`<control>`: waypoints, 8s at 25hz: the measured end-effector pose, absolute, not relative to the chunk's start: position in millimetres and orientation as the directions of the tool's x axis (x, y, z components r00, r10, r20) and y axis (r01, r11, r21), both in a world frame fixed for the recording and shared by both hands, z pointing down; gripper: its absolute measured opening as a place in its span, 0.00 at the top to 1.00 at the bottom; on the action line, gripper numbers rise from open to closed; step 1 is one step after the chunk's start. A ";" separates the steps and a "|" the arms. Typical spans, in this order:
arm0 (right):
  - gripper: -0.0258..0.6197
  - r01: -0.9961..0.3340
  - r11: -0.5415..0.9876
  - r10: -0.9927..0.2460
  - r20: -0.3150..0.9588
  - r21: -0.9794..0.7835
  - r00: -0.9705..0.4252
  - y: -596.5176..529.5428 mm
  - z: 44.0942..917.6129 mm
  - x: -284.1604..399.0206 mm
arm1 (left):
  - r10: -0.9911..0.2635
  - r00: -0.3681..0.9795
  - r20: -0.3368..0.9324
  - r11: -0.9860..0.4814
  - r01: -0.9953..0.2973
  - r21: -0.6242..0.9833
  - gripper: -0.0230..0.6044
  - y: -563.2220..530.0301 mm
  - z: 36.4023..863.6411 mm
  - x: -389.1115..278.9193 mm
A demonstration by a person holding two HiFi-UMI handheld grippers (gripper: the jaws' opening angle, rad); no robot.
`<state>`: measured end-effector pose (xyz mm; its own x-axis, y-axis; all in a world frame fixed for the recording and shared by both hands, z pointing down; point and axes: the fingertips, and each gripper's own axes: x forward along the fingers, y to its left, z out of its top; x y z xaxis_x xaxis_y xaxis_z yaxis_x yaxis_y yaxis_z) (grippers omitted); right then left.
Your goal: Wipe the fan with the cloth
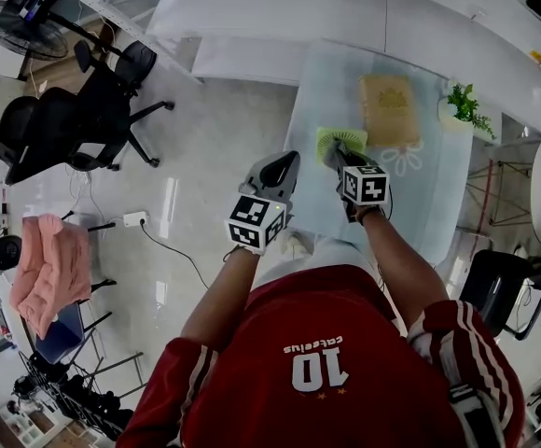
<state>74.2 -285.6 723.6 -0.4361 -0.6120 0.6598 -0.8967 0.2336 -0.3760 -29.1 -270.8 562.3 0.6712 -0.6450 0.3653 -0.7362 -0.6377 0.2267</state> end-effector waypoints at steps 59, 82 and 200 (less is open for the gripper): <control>0.92 -0.938 0.125 -0.667 0.673 -0.322 -0.320 -202.9 696.4 112.9 | -0.635 0.720 0.279 -0.678 -0.693 0.244 0.97 -212.1 539.3 -26.9; 0.92 -0.899 0.238 -0.594 0.678 -0.367 -0.434 -226.6 720.3 43.5 | -0.706 0.632 0.321 -0.577 -0.775 0.258 0.97 -216.4 561.9 -73.1; 0.92 -0.935 0.293 -0.856 0.382 -0.198 -0.349 -99.6 444.2 77.8 | -0.695 0.711 0.104 -0.668 -0.693 0.272 0.96 -108.8 398.2 -157.3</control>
